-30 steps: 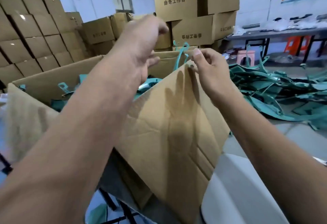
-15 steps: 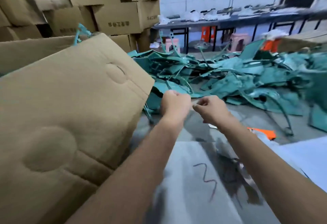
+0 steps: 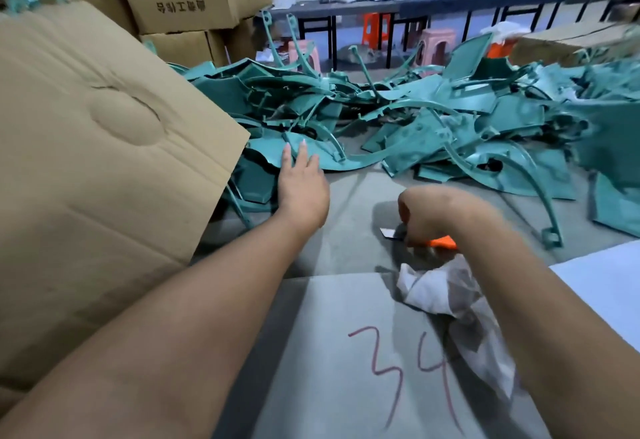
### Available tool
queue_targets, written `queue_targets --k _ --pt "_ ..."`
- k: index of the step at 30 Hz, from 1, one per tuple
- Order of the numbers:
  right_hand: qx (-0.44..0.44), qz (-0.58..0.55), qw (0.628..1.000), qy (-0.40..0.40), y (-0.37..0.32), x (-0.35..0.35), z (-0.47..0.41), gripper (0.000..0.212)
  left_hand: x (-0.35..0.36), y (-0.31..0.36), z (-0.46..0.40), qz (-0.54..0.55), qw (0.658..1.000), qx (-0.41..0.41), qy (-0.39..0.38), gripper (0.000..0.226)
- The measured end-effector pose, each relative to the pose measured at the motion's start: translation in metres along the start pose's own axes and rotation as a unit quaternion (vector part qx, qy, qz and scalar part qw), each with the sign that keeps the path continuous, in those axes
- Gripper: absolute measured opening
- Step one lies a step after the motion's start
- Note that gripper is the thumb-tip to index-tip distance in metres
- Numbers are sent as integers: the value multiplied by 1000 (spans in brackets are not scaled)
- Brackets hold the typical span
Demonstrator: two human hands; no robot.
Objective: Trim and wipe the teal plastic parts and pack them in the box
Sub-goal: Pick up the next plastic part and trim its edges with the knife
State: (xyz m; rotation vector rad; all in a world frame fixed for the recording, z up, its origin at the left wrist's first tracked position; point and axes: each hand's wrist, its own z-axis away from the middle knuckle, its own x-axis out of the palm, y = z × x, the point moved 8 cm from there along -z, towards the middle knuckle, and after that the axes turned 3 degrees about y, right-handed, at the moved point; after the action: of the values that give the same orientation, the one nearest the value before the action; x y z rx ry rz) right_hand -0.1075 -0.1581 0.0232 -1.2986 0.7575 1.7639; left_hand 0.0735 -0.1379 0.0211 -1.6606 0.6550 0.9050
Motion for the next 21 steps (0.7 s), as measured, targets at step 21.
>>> queue_targets --k 21 --pt "-53 -384 814 433 35 -12 66 44 -116 -90 82 652 586 -218 429 15"
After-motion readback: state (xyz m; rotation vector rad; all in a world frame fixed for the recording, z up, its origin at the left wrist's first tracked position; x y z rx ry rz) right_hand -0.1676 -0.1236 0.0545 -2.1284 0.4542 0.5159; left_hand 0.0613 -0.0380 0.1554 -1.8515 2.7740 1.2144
